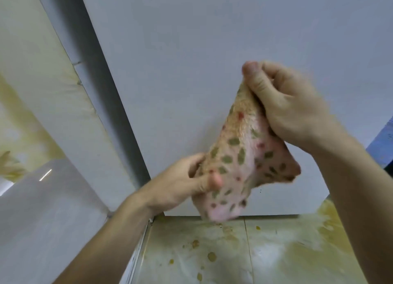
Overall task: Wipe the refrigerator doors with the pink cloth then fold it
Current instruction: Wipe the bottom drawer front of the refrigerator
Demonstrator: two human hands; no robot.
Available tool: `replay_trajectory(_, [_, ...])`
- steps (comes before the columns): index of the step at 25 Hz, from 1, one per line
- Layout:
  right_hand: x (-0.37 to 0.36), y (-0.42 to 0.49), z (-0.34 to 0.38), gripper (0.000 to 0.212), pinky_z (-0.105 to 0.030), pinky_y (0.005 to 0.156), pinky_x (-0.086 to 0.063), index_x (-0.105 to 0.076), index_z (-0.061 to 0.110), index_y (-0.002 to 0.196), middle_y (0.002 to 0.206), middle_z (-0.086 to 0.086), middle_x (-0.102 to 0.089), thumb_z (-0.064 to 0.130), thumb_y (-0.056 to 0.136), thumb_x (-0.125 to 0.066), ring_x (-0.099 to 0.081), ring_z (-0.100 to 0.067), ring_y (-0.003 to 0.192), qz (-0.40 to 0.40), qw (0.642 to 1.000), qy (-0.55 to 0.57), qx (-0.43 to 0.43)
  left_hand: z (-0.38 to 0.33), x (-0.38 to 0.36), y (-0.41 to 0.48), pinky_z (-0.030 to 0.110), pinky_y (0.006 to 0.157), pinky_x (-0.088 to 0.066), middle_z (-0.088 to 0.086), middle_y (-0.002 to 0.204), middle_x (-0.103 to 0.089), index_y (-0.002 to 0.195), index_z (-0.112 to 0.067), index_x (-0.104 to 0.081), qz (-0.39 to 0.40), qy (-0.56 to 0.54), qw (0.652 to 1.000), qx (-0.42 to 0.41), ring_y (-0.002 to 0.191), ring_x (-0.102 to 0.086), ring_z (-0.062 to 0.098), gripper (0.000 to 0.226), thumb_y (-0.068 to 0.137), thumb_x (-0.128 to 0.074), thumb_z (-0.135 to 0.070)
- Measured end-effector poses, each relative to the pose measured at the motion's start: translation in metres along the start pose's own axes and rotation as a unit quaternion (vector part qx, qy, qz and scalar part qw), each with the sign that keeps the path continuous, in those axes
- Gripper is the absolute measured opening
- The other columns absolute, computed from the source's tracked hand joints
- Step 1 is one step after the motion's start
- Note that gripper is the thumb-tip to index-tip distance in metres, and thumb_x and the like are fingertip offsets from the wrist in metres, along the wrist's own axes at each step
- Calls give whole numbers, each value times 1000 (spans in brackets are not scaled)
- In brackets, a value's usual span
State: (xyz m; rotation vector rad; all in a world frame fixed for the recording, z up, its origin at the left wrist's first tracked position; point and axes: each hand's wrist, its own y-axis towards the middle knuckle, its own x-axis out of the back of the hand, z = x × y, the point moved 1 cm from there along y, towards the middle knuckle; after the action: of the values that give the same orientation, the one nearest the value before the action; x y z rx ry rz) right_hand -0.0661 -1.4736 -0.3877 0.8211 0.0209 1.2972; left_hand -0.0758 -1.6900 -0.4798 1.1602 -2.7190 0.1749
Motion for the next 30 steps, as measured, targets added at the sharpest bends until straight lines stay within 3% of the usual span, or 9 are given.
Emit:
replay_trajectory(5, [-19,0,-13,33,-17,61,-46,-58,24,95,60,17,-66,55,104,-52,-60,0,57,43,985,-164,2,-2,-21,3,43,98,-60,16,111,-79,102,-8,-81,-57,-79,995,-5,107,-76,30,42,84,-82,-46])
replay_trajectory(7, [-21,-13,-21,45,-38,69,-55,-57,21,89,66,5,-71,59,107,-41,-66,-12,65,-7,972,-232,30,-7,-22,-1,39,96,-60,14,110,-79,100,-18,-84,-76,-135,988,-13,107,-76,28,37,85,-70,-49])
replay_trajectory(10, [-11,-27,-23,84,-37,68,-55,-61,7,63,55,-6,-67,67,106,-21,-66,-24,56,33,959,-273,-70,-15,-15,-5,38,100,-57,14,117,-78,103,-18,-84,-94,-177,980,-17,116,-73,28,54,85,-55,-60])
replay_trajectory(12, [-10,-33,-26,101,-26,68,-53,-67,3,59,55,-7,-68,72,102,-7,-69,-22,56,176,948,-172,-200,-21,-10,-7,34,102,-55,11,121,-77,105,-18,-84,-105,-179,978,-14,120,-71,23,61,89,-48,-64])
replay_trajectory(15, [-12,-41,-37,107,-24,85,-58,-83,9,89,86,-8,-81,80,91,-3,-78,-21,82,257,916,54,-302,-25,-7,-6,31,106,-52,3,123,-77,107,-19,-83,-126,-151,980,1,120,-71,15,61,94,-40,-61])
replay_trajectory(18, [-21,-42,-44,79,-36,104,-54,-76,16,118,114,-4,-80,78,89,-37,-74,-19,111,302,893,170,-288,-23,1,-7,40,114,-45,1,127,-76,115,-22,-80,-140,-142,980,4,124,-69,16,59,99,-42,-63])
replay_trajectory(22, [-37,-41,-41,45,-38,102,-50,-58,13,100,108,-8,-78,30,76,-92,-73,-19,102,145,903,305,-267,-29,13,-10,45,110,-47,3,111,-80,100,-20,-83,-226,-62,972,-12,111,-75,18,49,94,-58,-62])
replay_trajectory(25, [-39,-42,-27,57,-42,109,-50,-47,19,103,93,-10,-80,28,69,-91,-75,-20,93,25,922,317,-219,-37,23,-14,28,85,-56,6,98,-82,86,-13,-84,-291,-65,954,-18,94,-78,17,44,83,-65,-53])
replay_trajectory(30, [-31,-42,-11,37,-21,78,-57,-76,34,119,88,6,-77,32,83,-86,-73,-11,83,-2,981,156,-117,-37,41,-20,28,72,-59,6,86,-81,110,-17,-63,-352,-92,929,-70,80,-77,14,39,77,-74,-34])
